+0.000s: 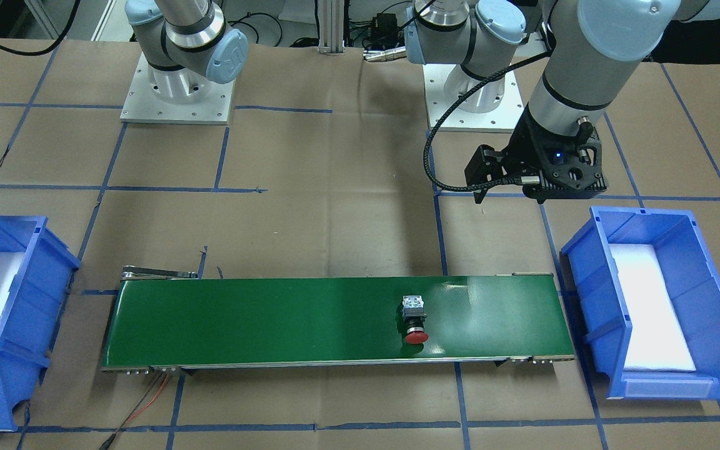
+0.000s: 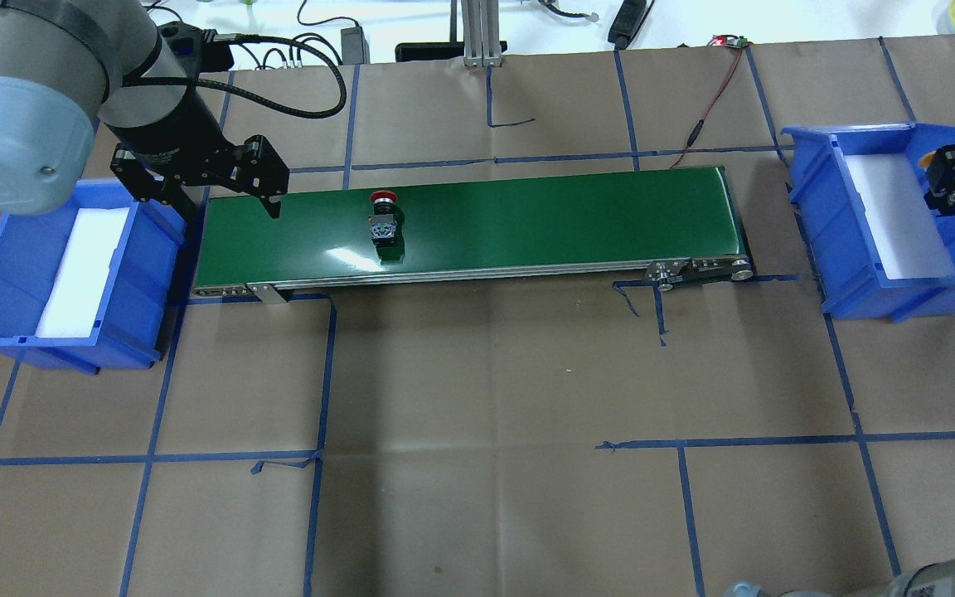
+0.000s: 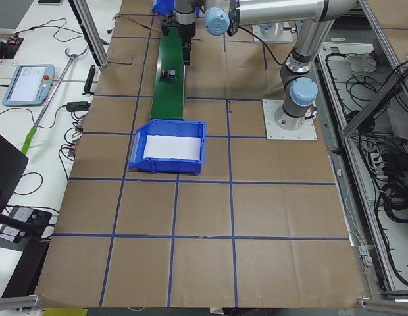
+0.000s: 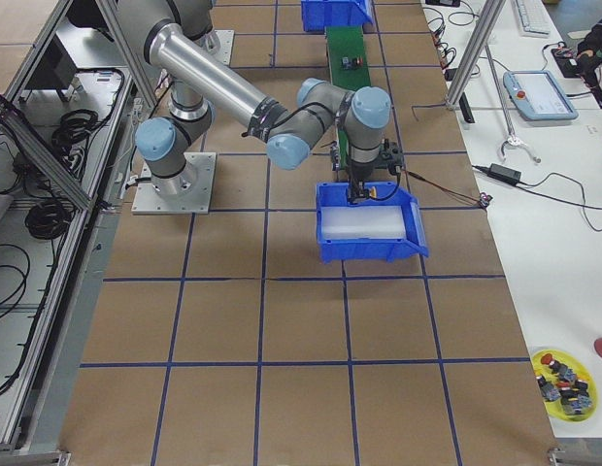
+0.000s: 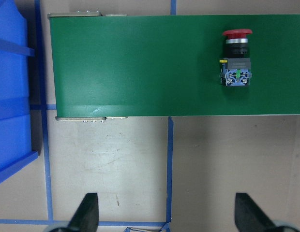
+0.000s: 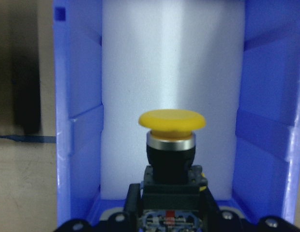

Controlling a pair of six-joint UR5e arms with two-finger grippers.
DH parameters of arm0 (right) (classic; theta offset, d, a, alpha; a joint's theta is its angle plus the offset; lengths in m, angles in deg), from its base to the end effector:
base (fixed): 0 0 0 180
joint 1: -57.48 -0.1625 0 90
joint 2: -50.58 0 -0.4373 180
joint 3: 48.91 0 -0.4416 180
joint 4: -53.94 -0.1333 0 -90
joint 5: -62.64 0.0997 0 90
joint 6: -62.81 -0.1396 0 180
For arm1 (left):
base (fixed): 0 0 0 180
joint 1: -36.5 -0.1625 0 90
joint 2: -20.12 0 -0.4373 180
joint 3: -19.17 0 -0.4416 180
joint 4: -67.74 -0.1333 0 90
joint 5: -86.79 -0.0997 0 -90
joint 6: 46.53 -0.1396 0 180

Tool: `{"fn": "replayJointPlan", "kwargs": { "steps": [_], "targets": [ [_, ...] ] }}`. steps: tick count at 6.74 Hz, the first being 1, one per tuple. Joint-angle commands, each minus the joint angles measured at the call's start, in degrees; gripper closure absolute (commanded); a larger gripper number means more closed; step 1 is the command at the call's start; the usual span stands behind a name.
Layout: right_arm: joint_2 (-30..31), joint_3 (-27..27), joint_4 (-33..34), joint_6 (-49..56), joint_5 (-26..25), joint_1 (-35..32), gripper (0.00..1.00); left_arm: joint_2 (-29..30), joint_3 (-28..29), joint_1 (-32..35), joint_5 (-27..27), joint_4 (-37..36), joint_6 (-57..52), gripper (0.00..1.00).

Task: Transport two buttons from left to right
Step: 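Carry the yellow button with the right gripper into the far blue bin and release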

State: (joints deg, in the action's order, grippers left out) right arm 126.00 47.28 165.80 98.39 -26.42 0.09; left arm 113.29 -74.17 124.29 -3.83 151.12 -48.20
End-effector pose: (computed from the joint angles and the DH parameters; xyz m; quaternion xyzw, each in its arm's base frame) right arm -0.2228 -0.5998 0.2915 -0.0260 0.9996 -0.0125 0.0015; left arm -0.1100 -0.5676 0.4097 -0.0047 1.0000 -0.0008 0.0054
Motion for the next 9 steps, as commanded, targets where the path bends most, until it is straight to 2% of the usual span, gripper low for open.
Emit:
{"fn": "replayJointPlan", "kwargs": {
  "steps": [1,3,5,6,7,9],
  "targets": [
    [-2.45,4.18,3.00,2.03,0.64,1.58,0.96,0.00,0.00,0.02,0.09,0.02,0.00,0.00],
    [-8.68,4.18,7.91,2.13,0.64,1.58,0.96,0.00,0.00,0.02,0.18,0.02,0.00,0.00],
    [-9.41,4.27,8.02,2.04,0.47,1.49,0.93,0.00,0.00,0.02,0.18,-0.07,0.00,0.00],
    [-9.33,4.27,7.93,2.04,0.12,1.49,0.57,0.00,0.00,0.02,0.27,-0.07,0.00,0.00],
    [-9.24,4.27,7.93,1.52,0.72,1.40,0.01,0.00,0.00,0.02,0.27,0.02,0.00,0.00],
    [-8.63,3.40,7.75,1.60,0.47,1.05,0.00,0.00,0.00,-0.07,0.27,0.02,0.00,0.00]
  ]
}}
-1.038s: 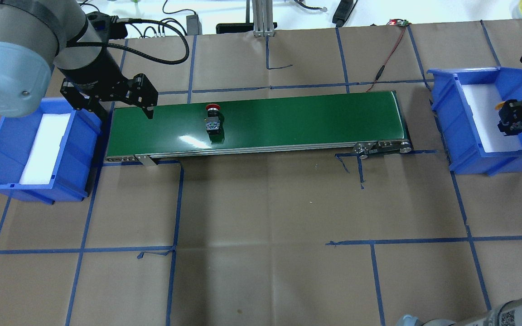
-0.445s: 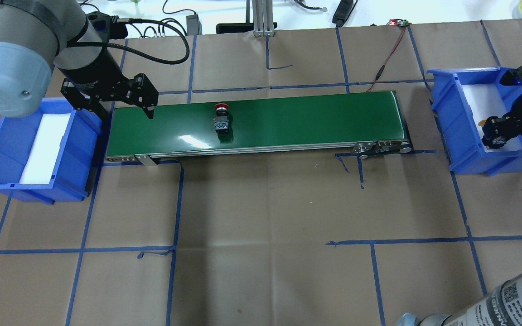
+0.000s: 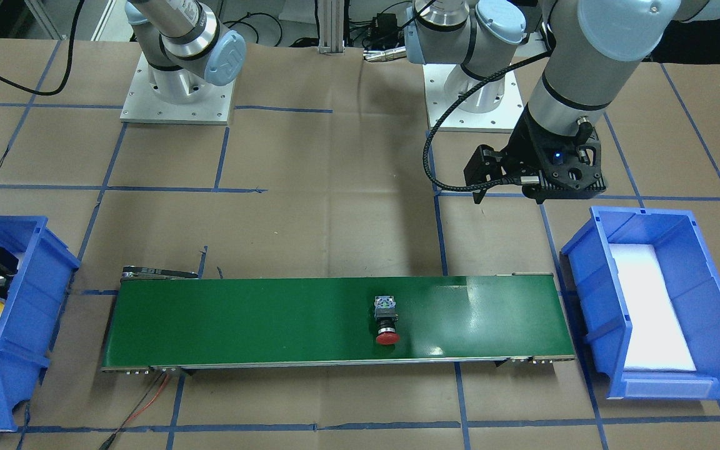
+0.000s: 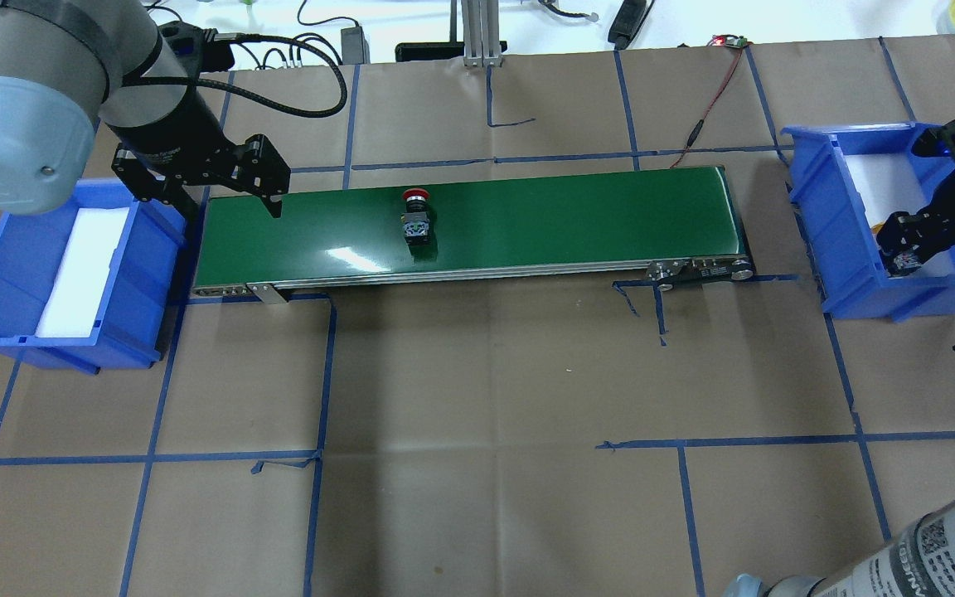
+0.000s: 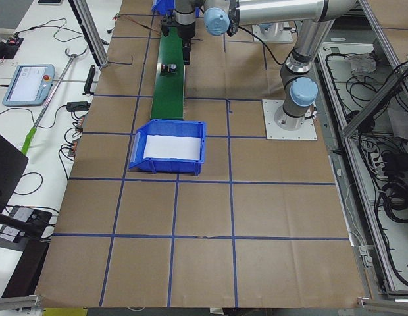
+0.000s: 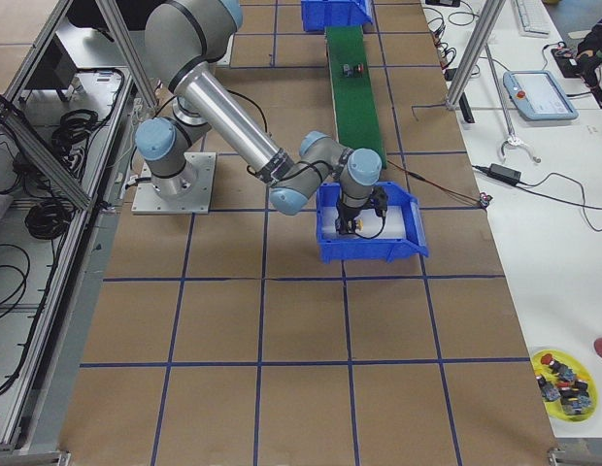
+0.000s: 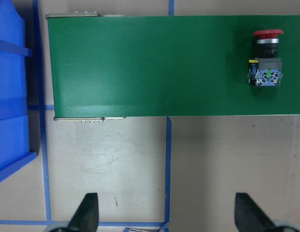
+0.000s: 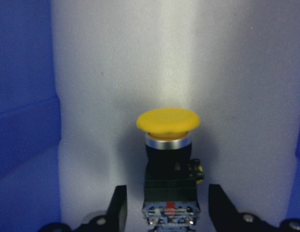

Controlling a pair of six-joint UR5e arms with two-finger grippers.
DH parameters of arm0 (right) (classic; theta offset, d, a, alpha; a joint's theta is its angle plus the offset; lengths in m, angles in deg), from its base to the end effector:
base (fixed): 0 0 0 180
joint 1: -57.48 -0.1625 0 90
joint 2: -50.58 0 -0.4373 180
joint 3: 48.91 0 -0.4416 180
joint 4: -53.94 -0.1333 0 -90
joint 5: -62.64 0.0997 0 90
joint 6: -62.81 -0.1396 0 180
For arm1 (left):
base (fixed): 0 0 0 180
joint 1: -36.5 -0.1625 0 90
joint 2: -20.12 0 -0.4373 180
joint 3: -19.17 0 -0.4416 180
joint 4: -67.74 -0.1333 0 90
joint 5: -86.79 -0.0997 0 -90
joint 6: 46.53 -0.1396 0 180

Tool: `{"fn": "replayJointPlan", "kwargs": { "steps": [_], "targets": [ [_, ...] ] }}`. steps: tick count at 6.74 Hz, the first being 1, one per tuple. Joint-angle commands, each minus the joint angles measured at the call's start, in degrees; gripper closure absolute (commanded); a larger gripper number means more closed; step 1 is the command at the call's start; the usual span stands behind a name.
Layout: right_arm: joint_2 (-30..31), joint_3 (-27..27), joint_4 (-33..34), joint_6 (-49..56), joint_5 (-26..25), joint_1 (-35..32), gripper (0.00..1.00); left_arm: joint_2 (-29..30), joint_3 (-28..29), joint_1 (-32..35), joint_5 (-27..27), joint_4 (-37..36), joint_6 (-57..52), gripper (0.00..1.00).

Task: Transport two buttons from left to right
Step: 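Carry the yellow button with the right gripper into the far blue bin and release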

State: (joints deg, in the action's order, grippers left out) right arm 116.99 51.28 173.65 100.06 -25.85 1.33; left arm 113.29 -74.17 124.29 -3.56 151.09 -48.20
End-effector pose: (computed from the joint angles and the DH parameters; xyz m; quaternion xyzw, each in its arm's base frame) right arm -0.2381 -0.6008 0.1714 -0.0292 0.9989 0.0212 0.0314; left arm -0.1106 -0.5677 0.4097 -0.0047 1.0000 -0.0011 0.0031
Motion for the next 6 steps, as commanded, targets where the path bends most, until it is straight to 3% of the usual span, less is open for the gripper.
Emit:
{"fn": "replayJointPlan", "kwargs": {
  "steps": [1,4,6],
  "targets": [
    [1.51,-1.74,-0.44,-0.42,-0.11,-0.28,0.00,0.00,0.00,0.02,-0.09,0.05,0.00,0.00],
    [8.19,-8.84,-7.53,-2.08,-0.19,-2.55,0.01,0.00,0.00,-0.07,-0.09,-0.04,0.00,0.00],
    [12.14,-16.05,-18.31,-9.25,-0.11,-8.42,0.00,0.00,0.00,0.02,-0.17,0.05,0.00,0.00]
  ]
}}
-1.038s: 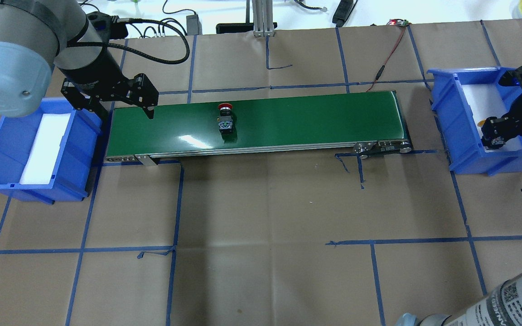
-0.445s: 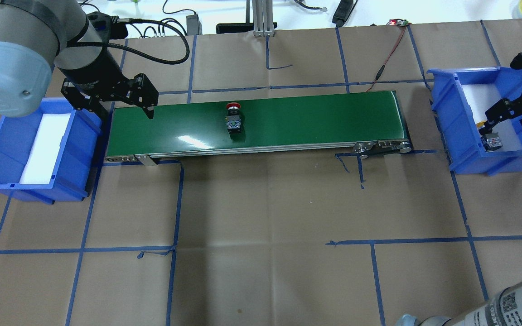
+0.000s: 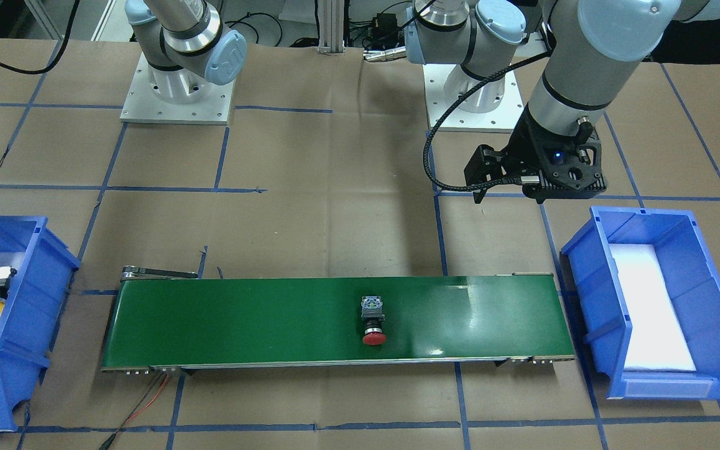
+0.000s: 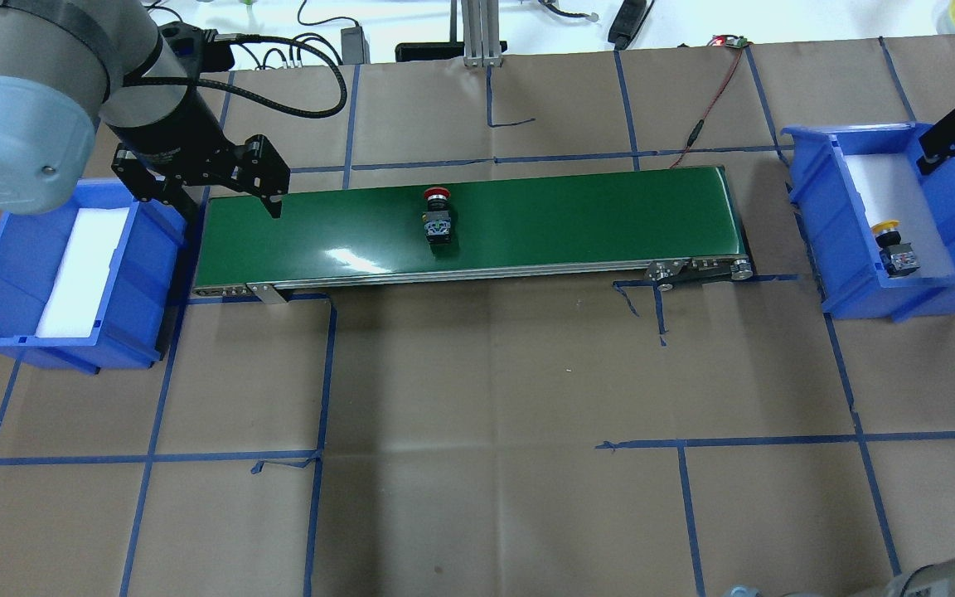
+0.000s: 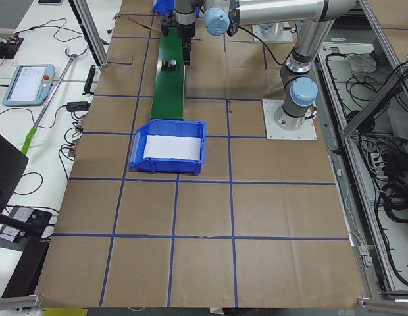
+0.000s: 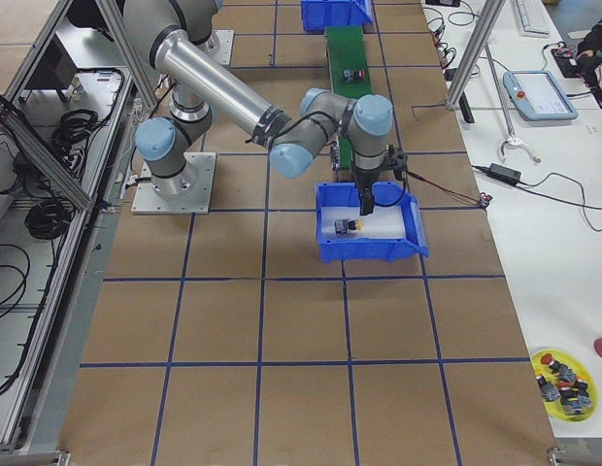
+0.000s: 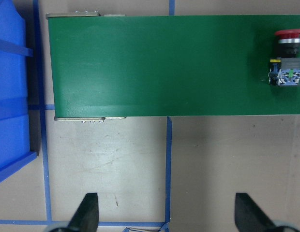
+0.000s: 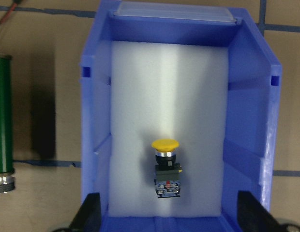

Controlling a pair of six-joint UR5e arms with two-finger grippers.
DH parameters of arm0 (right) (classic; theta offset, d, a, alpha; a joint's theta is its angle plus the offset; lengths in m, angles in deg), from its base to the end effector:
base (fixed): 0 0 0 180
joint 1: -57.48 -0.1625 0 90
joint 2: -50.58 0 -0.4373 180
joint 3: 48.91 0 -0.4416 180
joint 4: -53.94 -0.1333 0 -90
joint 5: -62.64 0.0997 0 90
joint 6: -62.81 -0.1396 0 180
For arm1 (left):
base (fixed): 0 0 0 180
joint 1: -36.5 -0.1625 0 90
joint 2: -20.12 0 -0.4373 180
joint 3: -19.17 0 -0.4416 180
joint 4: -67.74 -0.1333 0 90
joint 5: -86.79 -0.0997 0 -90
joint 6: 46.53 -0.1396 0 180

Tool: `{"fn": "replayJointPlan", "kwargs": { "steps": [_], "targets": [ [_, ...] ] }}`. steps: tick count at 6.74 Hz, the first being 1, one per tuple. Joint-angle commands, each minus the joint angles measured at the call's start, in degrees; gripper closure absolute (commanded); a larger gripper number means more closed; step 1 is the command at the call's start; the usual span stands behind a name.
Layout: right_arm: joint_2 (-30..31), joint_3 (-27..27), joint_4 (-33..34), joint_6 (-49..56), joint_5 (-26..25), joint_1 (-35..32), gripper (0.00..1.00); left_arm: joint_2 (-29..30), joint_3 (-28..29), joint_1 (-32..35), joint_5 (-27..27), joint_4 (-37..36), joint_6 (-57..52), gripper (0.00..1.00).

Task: Transport two buttons from left to right
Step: 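Move the right gripper back over the conveyor toward the red button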

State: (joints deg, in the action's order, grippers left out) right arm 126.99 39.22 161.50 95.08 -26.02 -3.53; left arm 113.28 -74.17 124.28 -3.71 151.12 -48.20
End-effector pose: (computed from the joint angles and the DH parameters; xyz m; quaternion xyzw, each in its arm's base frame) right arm -0.1949 -0.6335 0.3692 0.0292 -0.9982 0.0498 0.0159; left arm -0.1102 -0.5676 0.4098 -0.0048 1.0000 -0.0009 0.0044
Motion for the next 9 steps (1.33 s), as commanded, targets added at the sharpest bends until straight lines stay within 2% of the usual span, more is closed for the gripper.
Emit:
{"fn": "replayJointPlan", "kwargs": {
  "steps": [1,3,5,9],
  "targets": [
    [2.25,-5.50,-8.92,-13.10,-0.02,-8.99,0.00,-0.08,0.00,0.02,-0.03,0.02,0.00,0.00],
    [2.78,-5.78,-8.51,-21.07,0.24,-18.93,0.00,-0.08,0.00,0.02,-0.11,0.02,0.00,0.00],
    [2.25,-4.99,-7.63,-35.55,0.42,-25.72,0.00,-0.08,-0.09,0.02,-0.11,0.02,0.00,0.00],
    [1.81,-3.50,-8.51,-35.34,-0.11,-27.41,0.00,-0.17,-0.09,-0.06,-0.20,0.02,0.00,0.00]
  ]
}}
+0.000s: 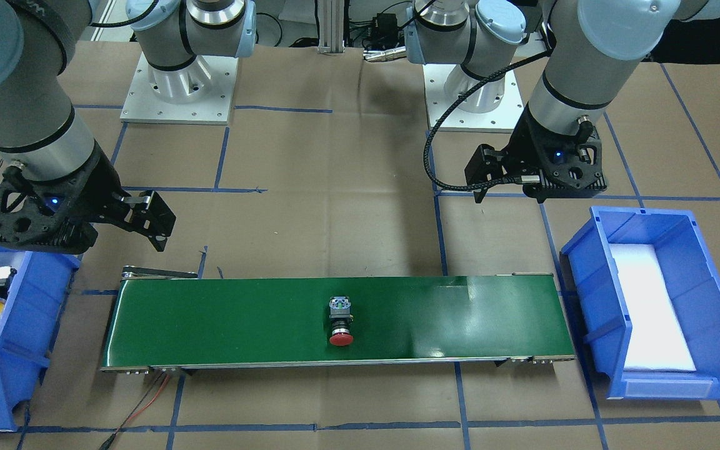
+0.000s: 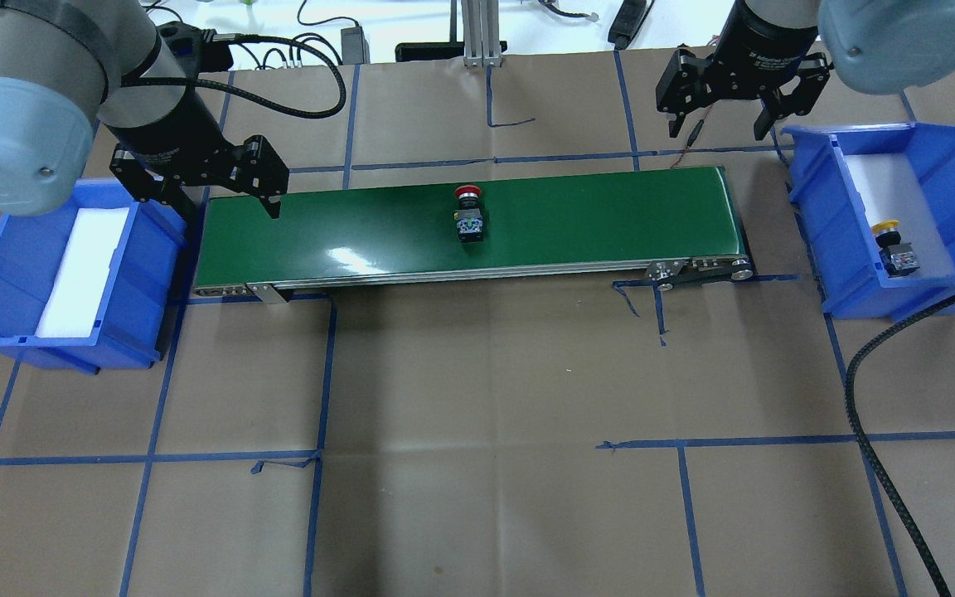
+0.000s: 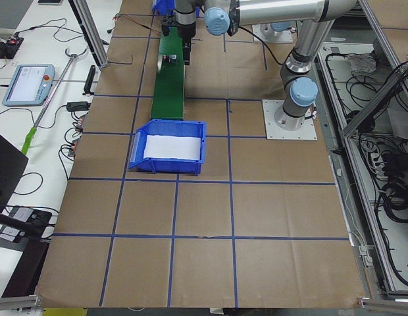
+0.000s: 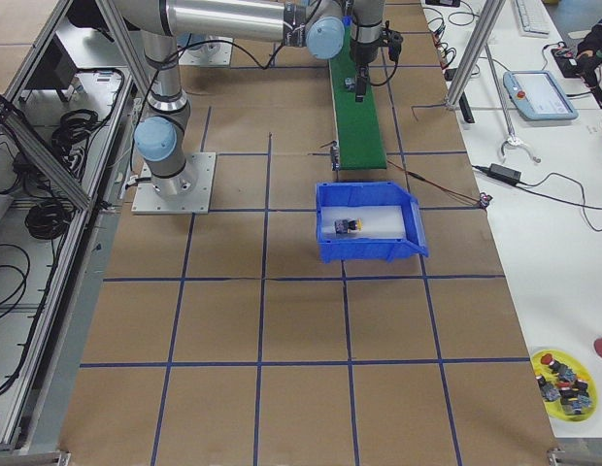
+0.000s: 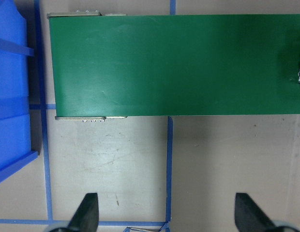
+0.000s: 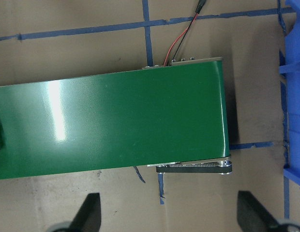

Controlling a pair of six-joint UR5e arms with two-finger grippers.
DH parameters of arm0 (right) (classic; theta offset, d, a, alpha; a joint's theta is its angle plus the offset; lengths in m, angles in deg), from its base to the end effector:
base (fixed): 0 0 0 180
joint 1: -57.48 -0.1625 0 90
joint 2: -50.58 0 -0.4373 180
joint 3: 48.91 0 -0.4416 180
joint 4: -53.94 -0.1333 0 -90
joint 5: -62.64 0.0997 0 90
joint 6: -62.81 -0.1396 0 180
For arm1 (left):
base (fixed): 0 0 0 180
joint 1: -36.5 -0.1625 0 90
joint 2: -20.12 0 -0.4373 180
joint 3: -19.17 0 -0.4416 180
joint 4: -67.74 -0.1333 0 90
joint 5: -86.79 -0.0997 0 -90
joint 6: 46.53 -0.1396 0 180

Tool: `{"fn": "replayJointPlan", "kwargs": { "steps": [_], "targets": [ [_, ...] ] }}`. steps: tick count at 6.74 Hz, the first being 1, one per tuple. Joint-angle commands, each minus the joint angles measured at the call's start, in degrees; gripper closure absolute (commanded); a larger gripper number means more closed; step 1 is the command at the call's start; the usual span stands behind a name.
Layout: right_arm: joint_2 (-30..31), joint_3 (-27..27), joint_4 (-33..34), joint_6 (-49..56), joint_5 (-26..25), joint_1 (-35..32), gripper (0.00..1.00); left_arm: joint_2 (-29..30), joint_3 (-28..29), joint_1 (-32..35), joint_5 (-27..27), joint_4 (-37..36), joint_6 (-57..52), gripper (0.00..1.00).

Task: Transport two buttons from left to right
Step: 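Move the right gripper back over the conveyor toward the red button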

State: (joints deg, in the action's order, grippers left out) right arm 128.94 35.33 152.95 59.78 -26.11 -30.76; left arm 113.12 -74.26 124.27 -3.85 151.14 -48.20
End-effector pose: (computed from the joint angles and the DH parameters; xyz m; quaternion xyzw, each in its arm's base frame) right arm 0.1168 -0.6386 0.4117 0.0415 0.9987 -0.0272 0.0112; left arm -0.1098 -0.5665 0.4105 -0.0049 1.0000 -0.0013 0.0056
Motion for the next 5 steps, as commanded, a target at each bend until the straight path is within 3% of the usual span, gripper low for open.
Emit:
{"fn": "replayJointPlan", "kwargs": {
  "steps": [1,5],
  "targets": [
    [-0.41,1.01,0.65,-0.04,-0.02,-0.27,0.00,-0.01,0.00,0.04,0.02,0.00,0.00,0.00],
    [-2.25,1.02,1.27,0.05,-0.02,-0.36,0.00,-0.01,0.00,0.04,0.02,0.00,0.00,0.00]
  ]
}}
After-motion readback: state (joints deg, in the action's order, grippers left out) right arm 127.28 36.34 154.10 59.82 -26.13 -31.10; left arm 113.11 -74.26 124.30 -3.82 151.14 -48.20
